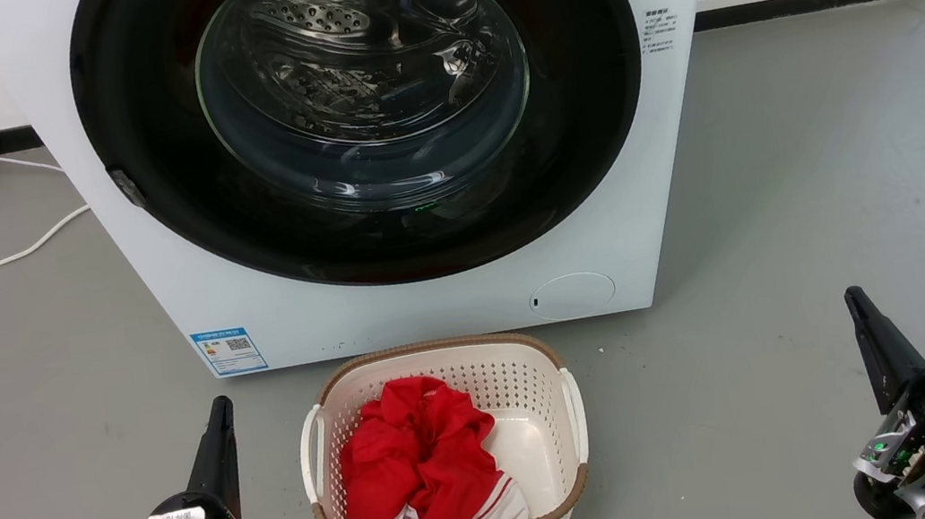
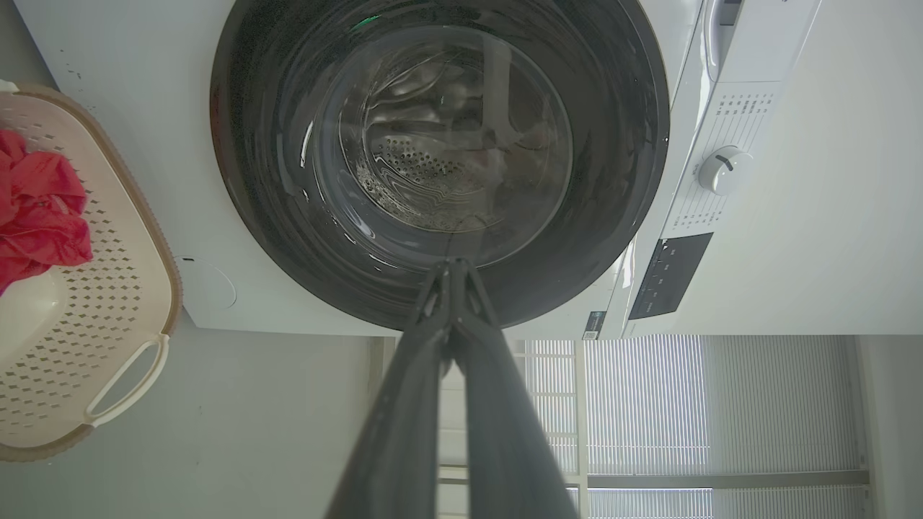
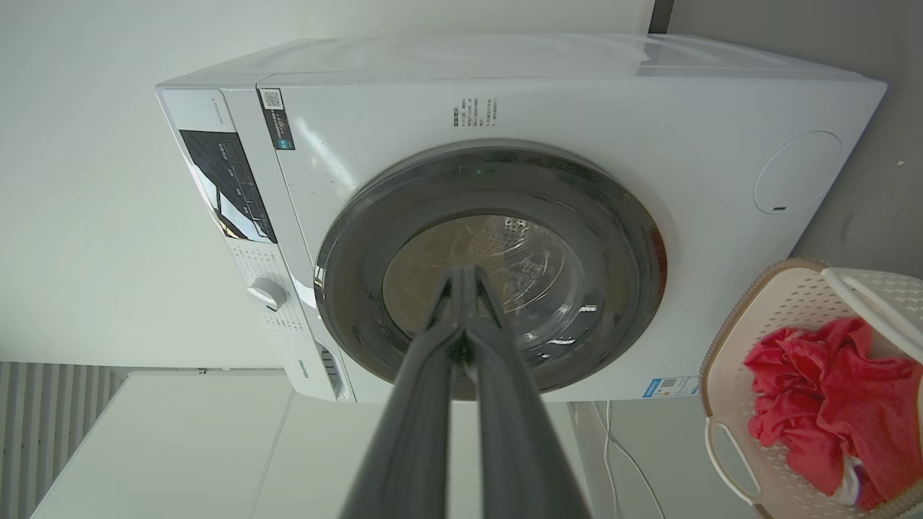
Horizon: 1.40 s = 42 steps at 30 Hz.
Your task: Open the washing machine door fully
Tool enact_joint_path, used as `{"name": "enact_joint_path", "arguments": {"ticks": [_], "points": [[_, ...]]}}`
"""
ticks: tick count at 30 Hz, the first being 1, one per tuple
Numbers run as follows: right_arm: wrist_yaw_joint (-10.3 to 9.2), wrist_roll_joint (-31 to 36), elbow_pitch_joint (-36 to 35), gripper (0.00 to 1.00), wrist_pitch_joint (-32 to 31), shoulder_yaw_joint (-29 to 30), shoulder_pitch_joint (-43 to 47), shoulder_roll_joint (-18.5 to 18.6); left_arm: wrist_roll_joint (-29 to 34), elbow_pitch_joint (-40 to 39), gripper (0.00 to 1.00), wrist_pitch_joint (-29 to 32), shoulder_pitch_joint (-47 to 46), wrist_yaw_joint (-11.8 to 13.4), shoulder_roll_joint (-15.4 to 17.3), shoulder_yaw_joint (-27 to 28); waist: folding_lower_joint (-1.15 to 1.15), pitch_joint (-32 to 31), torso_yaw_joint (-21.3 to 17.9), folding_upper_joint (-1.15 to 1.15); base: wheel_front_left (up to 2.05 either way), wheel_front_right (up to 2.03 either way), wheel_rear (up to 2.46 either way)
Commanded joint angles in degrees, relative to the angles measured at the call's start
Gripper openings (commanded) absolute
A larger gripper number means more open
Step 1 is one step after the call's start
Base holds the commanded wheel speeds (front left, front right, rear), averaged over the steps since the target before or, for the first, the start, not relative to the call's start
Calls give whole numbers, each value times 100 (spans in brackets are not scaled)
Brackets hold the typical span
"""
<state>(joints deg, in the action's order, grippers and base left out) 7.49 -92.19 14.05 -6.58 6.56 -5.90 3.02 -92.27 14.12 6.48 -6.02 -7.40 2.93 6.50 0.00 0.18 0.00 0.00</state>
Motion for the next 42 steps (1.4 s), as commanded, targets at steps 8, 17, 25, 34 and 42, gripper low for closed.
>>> {"name": "enact_joint_path", "arguments": {"ticks": [8, 17, 25, 34, 42], "points": [[0, -1, 35, 100, 2, -2, 28, 0, -1, 40, 100, -2, 19, 1, -4, -10, 0, 0, 0, 0, 0, 0, 0], [0, 150, -138, 100, 241, -90, 156, -2, 107, -24, 100, -241, -27, 1, -9, -309, 0, 9, -2, 0, 0, 0, 0], [0, 994, -433, 100, 458, -192, 214, 3, 687, -234, 100, -457, -65, -1, -8, -398, 0, 25, 4, 0, 0, 0, 0], [0, 2525, -702, 100, 679, -369, 294, 10, 1811, -455, 100, -678, -47, -3, -7, -473, 0, 29, 19, 0, 0, 0, 0], [0, 3725, -835, 100, 859, -445, 369, 1, 2871, -568, 100, -854, -31, -1, -6, -604, 0, 27, 28, 0, 0, 0, 0]]}}
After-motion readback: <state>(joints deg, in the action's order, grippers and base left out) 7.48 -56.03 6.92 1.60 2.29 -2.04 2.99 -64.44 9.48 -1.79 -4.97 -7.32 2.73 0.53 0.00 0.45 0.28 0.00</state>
